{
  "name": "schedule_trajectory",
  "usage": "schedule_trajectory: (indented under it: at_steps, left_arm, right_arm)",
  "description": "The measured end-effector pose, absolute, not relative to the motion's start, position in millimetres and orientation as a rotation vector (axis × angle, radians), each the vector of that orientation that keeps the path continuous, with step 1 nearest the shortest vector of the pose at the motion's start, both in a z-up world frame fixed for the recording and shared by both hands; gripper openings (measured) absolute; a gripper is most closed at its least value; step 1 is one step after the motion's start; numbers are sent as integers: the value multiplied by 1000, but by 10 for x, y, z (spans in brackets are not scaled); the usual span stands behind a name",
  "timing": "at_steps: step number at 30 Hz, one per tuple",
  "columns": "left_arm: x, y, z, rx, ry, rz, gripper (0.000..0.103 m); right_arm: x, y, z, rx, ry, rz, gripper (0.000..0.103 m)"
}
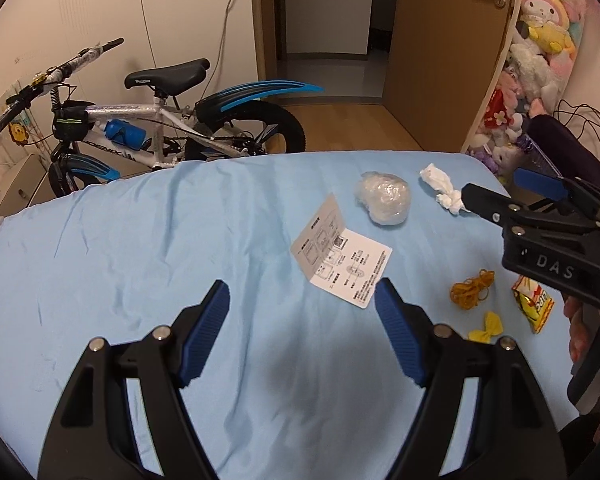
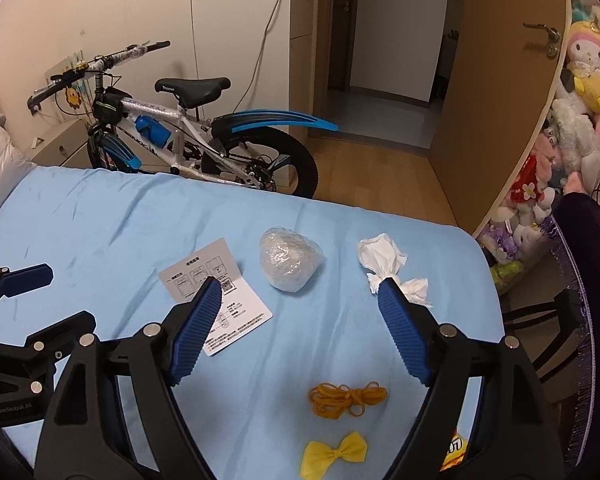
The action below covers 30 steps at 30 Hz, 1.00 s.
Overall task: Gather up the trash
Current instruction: 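Move both open tools back over the bed toward the leaflet and plastic wrap, then grasp the paper leaflet with the left tool while the right tool grasps the plastic wrap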
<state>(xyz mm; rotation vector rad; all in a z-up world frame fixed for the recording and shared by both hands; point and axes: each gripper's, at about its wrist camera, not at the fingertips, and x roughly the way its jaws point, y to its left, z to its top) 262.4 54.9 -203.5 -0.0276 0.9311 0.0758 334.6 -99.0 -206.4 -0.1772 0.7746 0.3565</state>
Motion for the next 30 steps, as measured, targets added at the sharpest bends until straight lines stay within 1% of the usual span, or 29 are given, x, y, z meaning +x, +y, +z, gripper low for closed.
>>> schedule_trajectory:
  at_steps: [14, 20, 22, 23, 25, 26, 27, 28, 29, 30]
  left_arm:
    - [3323, 637, -2752, -19, 994, 51, 75]
    - [3548, 683, -3006, -10, 1014, 47, 75]
    - [3608, 677, -3078, 2, 1020, 42, 72]
    - [3634, 671, -3111, 8, 1022, 40, 70]
    - [3682, 656, -3172, 11, 1038, 25, 54]
    - [3706, 648, -3203, 4, 1044, 16, 51]
    - [3715, 643, -3218, 0, 1043, 10, 51]
    - [3712, 632, -3213, -6, 1022, -5, 44]
    - [3712, 612, -3207, -2, 1008, -20, 39]
    - [3718, 589, -3194, 7, 1004, -32, 34]
  right_arm:
    - [4039, -701, -2745, -222, 849, 373, 78]
    - [4196, -660, -3000, -218, 881, 374, 78]
    - [4230, -653, -3067, -214, 890, 377, 78]
    - [4241, -655, -3101, -208, 897, 380, 77]
    - [4261, -657, -3142, -191, 907, 387, 77]
    - [4270, -657, -3165, -181, 914, 393, 76]
    - [4269, -656, -3178, -173, 916, 397, 73]
    - [4269, -645, -3185, -172, 916, 401, 63]
    - [4264, -628, -3192, -178, 917, 410, 54]
    - [4255, -608, -3192, -187, 916, 417, 53]
